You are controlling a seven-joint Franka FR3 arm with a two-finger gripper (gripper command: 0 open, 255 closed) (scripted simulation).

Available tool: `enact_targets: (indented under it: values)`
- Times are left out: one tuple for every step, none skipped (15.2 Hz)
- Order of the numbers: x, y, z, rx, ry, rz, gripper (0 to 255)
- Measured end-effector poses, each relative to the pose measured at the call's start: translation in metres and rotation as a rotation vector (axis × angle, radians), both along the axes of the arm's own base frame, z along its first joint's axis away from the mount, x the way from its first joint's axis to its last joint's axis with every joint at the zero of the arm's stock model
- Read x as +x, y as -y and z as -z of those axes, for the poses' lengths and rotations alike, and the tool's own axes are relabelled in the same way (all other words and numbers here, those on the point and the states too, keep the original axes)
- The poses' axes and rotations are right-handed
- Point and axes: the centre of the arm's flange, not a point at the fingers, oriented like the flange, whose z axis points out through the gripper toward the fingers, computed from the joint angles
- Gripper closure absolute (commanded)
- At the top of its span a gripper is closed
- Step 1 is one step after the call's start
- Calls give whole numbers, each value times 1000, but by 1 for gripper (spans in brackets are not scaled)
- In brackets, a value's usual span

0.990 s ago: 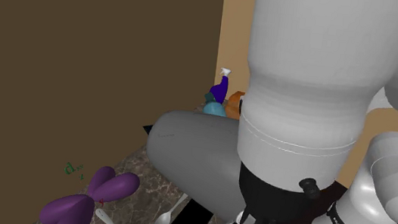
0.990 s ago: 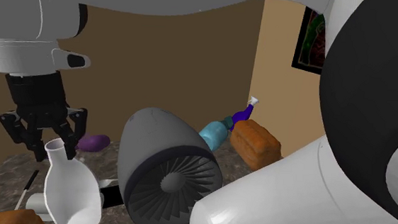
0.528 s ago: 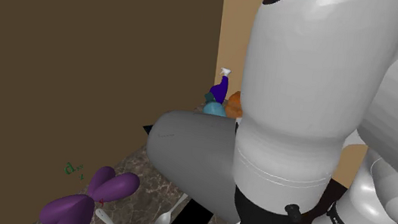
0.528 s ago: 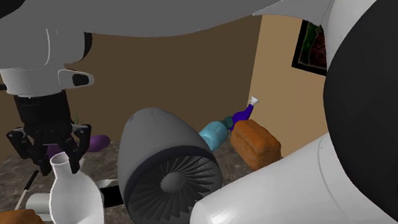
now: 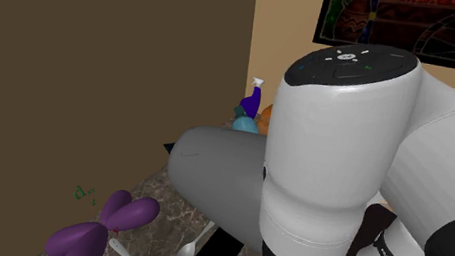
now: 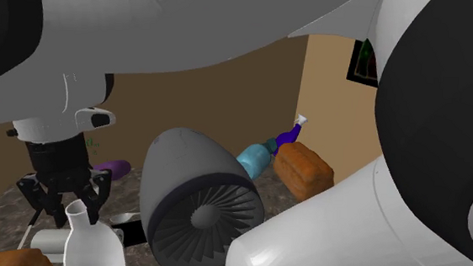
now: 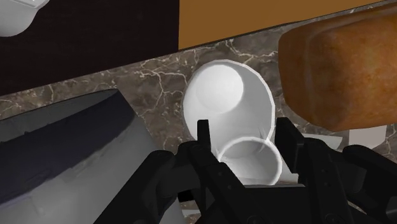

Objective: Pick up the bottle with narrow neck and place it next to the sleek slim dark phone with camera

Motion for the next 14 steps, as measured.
enact_targets:
  values:
    - [1,1,2,3,2,0,255]
    - [0,0,2,5,4,0,255]
    - [0,0,4,6,5,0,255]
    - [0,-1,4,7,5,0,255]
    - [0,-1,4,7,6,0,255]
    - [1,-1,4,7,6,0,255]
    - [0,0,4,7,6,0,255]
    - [0,0,4,7,6,0,0]
    - [0,0,5,4,3,0,0]
    - [0,1,6,2,2,0,0]
    - [0,1,7,2,1,0,0]
    - [0,1,7,1,1,0,0]
    - [0,1,7,1,1,0,0]
    - [0,1,7,1,1,0,0]
